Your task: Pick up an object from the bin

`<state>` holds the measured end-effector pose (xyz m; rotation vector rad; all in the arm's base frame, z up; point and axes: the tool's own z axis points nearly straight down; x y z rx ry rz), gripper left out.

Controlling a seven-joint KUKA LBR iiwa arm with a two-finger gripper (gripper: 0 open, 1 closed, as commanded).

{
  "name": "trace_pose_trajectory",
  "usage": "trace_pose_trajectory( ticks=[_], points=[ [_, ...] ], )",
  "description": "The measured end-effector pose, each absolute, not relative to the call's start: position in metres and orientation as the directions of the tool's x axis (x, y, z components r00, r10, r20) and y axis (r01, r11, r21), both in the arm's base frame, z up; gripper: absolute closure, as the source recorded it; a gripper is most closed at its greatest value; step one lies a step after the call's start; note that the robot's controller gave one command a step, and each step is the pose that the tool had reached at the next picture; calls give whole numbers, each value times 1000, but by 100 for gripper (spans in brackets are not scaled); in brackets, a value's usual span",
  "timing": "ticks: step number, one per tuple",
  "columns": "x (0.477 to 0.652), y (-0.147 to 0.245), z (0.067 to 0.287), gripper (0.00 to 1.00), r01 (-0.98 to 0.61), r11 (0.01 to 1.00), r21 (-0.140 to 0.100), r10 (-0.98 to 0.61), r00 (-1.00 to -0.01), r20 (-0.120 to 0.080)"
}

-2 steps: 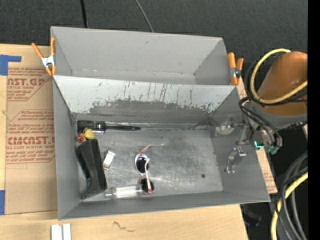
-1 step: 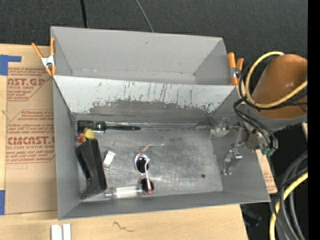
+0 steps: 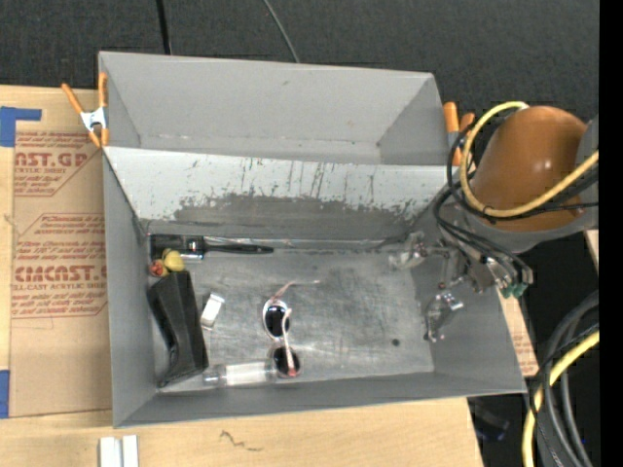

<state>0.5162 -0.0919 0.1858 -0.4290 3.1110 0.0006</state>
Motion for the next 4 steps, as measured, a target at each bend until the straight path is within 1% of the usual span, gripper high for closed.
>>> trace_pose_trajectory(
  ticks=[1,2,3,4],
  points=[
    [499,-86,164,0,-386,922,-1,-386,-922,-2],
    [487,-89,159,0,-432,902,9,-432,-902,6],
    [489,-114,168,0,-588,809,-4,-588,-809,-2],
    [490,-114,165,0,-625,780,1,-625,-780,0]
  ],
)
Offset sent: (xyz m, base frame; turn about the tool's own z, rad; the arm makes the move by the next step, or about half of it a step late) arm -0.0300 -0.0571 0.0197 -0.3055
